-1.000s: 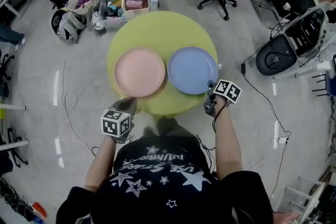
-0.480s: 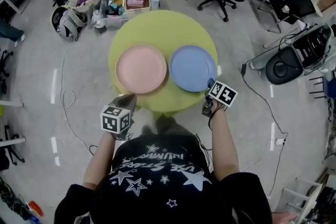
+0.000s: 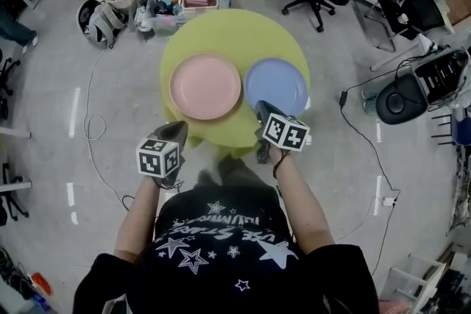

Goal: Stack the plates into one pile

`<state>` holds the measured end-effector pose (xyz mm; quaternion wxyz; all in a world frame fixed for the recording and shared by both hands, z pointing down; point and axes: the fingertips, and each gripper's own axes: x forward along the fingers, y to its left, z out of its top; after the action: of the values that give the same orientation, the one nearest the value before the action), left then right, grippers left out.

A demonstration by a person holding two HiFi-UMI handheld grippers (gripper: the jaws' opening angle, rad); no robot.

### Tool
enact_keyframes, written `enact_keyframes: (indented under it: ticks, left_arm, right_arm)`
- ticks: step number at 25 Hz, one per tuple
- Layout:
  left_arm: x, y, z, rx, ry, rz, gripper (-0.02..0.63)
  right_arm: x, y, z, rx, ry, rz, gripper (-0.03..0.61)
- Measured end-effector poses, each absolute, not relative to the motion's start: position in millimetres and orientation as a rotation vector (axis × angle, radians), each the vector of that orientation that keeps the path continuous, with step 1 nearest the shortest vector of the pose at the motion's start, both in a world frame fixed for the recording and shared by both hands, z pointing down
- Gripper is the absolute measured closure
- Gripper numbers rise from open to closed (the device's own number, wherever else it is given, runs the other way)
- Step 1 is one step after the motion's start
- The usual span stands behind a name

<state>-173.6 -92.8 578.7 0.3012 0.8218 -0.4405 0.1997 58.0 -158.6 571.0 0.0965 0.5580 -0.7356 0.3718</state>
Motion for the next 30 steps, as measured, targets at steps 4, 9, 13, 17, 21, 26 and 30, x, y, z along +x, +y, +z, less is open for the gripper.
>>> enact_keyframes:
  ticks: [4,9,13,17,21,26,30]
  left_arm:
    - [-190,-80,582,2.165,-1.199,0.518,0.594]
    - [-208,-67,590,2.127,-1.23,0.497,0.594]
    - [-217,-58,594,2.102,-1.235,0.487,0.594]
    - [-221,-55,598,2.077,-1.239,0.487,0.594]
    - [-223,-55,602,2.046,-1.262,0.481,0.594]
    - [-221,-60,602,2.006,-1.302,0.471,0.594]
    - [-216,-62,604,1.987,-1.311,0.479,0.594]
  right_arm:
    - [21,-142,593,1.531,-2.174,1.192,0.534]
    - [-13,-138,620,1.455,-2.141,1.444,0.472]
    - [-26,-146,639,1.47,-2.064,1.584,0.446]
    - [-33,-157,654,1.48,-1.991,1.608,0.445]
    - [-34,-161,668,1.465,-1.929,1.591,0.445]
    - [-39,-166,678,1.399,-1.903,1.584,0.446]
    - [-41,-171,679,1.363,-1.894,1.594,0.451]
